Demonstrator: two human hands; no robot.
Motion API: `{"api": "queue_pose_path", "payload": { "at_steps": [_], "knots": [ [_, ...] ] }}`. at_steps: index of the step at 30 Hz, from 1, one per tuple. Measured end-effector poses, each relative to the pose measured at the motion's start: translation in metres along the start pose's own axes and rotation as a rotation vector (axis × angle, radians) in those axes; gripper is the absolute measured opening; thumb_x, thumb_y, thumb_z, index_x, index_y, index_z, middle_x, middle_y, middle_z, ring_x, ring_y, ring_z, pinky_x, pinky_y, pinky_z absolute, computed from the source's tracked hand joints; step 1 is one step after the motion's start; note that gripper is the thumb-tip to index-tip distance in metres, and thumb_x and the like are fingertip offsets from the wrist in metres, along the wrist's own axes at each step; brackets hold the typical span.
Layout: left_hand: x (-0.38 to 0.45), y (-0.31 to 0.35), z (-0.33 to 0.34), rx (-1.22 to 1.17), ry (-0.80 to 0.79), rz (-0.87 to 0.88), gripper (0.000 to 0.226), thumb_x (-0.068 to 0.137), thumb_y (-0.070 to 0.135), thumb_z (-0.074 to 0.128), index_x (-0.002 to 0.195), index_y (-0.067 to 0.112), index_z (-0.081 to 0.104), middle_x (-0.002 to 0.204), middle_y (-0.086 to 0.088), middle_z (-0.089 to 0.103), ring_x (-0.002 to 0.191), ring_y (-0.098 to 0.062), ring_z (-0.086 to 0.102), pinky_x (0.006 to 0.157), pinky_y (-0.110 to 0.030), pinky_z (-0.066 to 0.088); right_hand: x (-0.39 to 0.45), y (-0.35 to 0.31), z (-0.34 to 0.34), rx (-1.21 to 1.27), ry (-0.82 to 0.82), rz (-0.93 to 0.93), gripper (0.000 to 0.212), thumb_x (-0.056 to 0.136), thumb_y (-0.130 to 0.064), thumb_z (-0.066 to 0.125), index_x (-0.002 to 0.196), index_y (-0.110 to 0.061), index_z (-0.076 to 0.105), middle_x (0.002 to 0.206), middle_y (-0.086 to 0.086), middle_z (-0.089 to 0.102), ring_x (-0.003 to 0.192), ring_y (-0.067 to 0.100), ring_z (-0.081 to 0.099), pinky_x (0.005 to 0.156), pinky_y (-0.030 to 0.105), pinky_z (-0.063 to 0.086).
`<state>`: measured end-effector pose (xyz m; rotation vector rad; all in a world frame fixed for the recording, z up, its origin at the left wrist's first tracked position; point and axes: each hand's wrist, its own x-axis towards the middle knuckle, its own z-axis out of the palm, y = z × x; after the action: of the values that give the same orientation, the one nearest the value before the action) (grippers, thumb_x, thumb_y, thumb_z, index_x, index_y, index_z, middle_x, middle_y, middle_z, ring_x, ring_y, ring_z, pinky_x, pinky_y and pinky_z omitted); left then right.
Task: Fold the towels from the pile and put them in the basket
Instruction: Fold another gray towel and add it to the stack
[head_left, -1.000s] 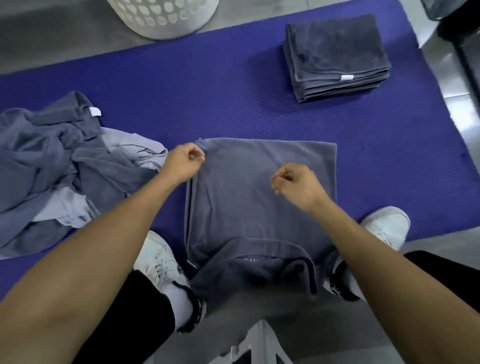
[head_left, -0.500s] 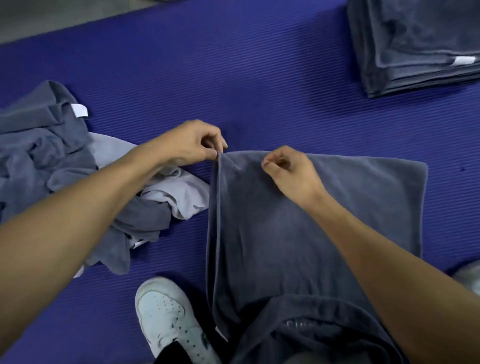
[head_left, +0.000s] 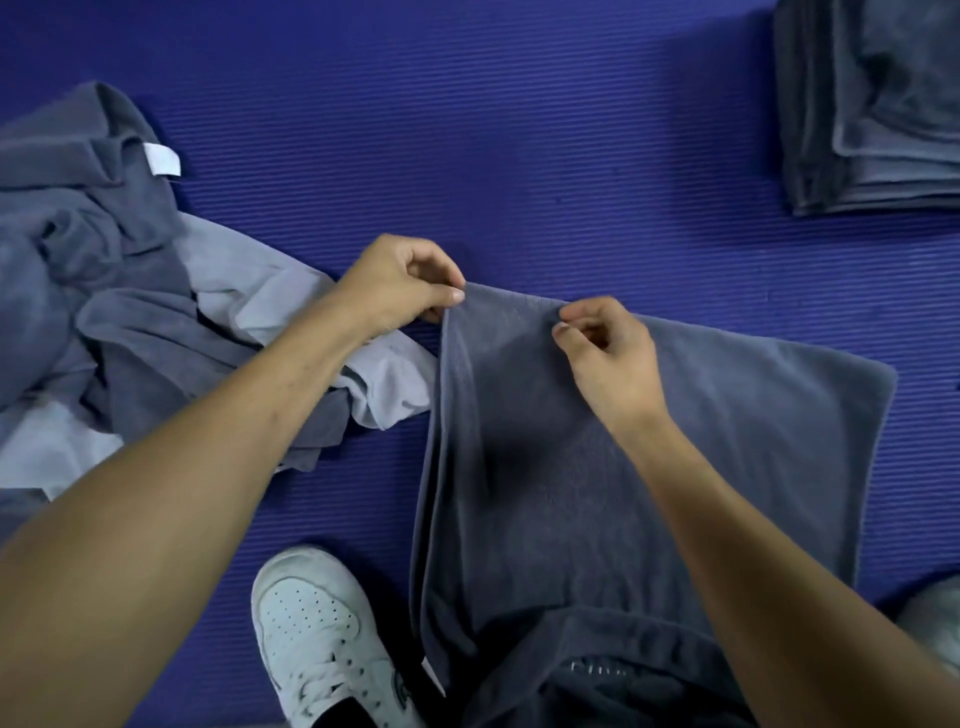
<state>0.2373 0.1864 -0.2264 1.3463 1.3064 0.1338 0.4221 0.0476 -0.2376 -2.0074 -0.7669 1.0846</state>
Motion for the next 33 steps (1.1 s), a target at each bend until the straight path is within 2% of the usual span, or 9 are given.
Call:
{"api": "queue_pose_path", "payload": {
  "at_steps": [4, 7, 12, 17, 21, 24, 26, 30, 33],
  "knots": [
    [-0.003, -0.011, 0.013, 0.167, 0.251, 0.161, 0.017, 0.079, 0.005, 0.075, 0.075, 0.021, 0.069, 0.076, 0.004, 0.069, 0.064, -0.007, 0.061, 0.072, -0.028, 0.054, 0.001, 0.0, -0.003, 0.009, -0.035, -0.009, 0.015, 0.091, -0.009, 0.062, 0.093, -0.024, 0.064, 0.084, -0.009, 0.064, 0.072, -0.007, 0.057, 0.067, 0.006, 0.043],
    [-0.013, -0.009, 0.022, 0.446, 0.381, 0.33, 0.01, 0.082, 0.01, 0.067, 0.087, 0.018, 0.07, 0.092, 0.004, 0.062, 0.084, -0.013, 0.058, 0.078, -0.029, 0.049, 0.006, -0.004, -0.017, 0.0, -0.133, 0.032, 0.017, 0.091, -0.009, 0.062, 0.091, -0.025, 0.065, 0.086, -0.006, 0.07, 0.08, 0.002, 0.064, 0.076, 0.014, 0.05],
    [-0.036, 0.014, 0.085, 0.627, 0.209, 0.567, 0.016, 0.088, 0.014, 0.06, 0.098, 0.016, 0.072, 0.1, 0.001, 0.064, 0.096, -0.022, 0.058, 0.072, -0.032, 0.047, 0.009, 0.003, -0.074, -0.044, -0.125, 0.041, 0.016, 0.092, -0.007, 0.063, 0.084, -0.021, 0.065, 0.074, 0.003, 0.072, 0.076, 0.017, 0.068, 0.081, 0.034, 0.054],
    [-0.032, 0.027, 0.161, 0.53, -0.006, 0.583, 0.022, 0.09, 0.012, 0.059, 0.105, 0.021, 0.073, 0.11, 0.007, 0.065, 0.107, -0.016, 0.056, 0.082, -0.033, 0.05, 0.002, 0.038, -0.144, -0.028, 0.059, 0.139, 0.026, 0.092, 0.008, 0.052, 0.081, -0.013, 0.064, 0.07, 0.001, 0.068, 0.061, 0.006, 0.064, 0.072, 0.027, 0.053],
    [-0.02, 0.05, 0.209, 0.558, -0.051, 0.617, 0.023, 0.09, 0.019, 0.063, 0.112, 0.023, 0.07, 0.112, 0.006, 0.063, 0.103, -0.018, 0.054, 0.086, -0.038, 0.05, 0.002, 0.058, -0.186, -0.227, -0.019, 0.104, 0.022, 0.091, 0.003, 0.056, 0.083, -0.015, 0.065, 0.075, 0.003, 0.069, 0.063, 0.011, 0.064, 0.068, 0.021, 0.052],
    [-0.013, 0.056, 0.245, 0.593, 0.072, 0.61, 0.021, 0.09, 0.029, 0.064, 0.11, 0.025, 0.07, 0.102, 0.004, 0.06, 0.091, -0.019, 0.053, 0.083, -0.038, 0.048, 0.005, 0.069, -0.222, -0.568, -0.146, -0.12, 0.009, 0.086, -0.003, 0.064, 0.09, -0.009, 0.07, 0.084, 0.005, 0.07, 0.079, 0.022, 0.065, 0.072, 0.011, 0.043],
    [-0.009, 0.053, 0.264, 0.659, 0.226, 0.578, 0.014, 0.088, 0.033, 0.063, 0.098, 0.027, 0.069, 0.091, 0.003, 0.055, 0.082, -0.019, 0.05, 0.078, -0.039, 0.046, 0.014, 0.081, -0.247, -0.637, -0.14, -0.29, 0.014, 0.083, -0.003, 0.066, 0.097, -0.006, 0.067, 0.09, 0.008, 0.065, 0.084, 0.027, 0.062, 0.08, 0.021, 0.045],
    [-0.007, 0.047, 0.275, 0.77, 0.35, 0.568, 0.014, 0.087, 0.034, 0.061, 0.093, 0.024, 0.068, 0.089, -0.001, 0.053, 0.079, -0.023, 0.048, 0.077, -0.038, 0.039, 0.035, 0.102, -0.276, -0.568, -0.031, -0.109, 0.036, 0.09, -0.029, 0.067, 0.123, -0.017, 0.057, 0.112, -0.001, 0.042, 0.084, 0.018, 0.053, 0.082, 0.032, 0.048],
    [-0.008, 0.049, 0.273, 0.777, 0.346, 0.562, 0.021, 0.086, 0.037, 0.057, 0.097, 0.023, 0.069, 0.091, -0.001, 0.053, 0.082, -0.022, 0.048, 0.079, -0.036, 0.039, 0.042, 0.108, -0.277, -0.488, -0.045, -0.055, 0.021, 0.089, -0.034, 0.069, 0.101, -0.018, 0.06, 0.106, -0.001, 0.042, 0.087, 0.014, 0.048, 0.081, 0.03, 0.045]
  ]
}}
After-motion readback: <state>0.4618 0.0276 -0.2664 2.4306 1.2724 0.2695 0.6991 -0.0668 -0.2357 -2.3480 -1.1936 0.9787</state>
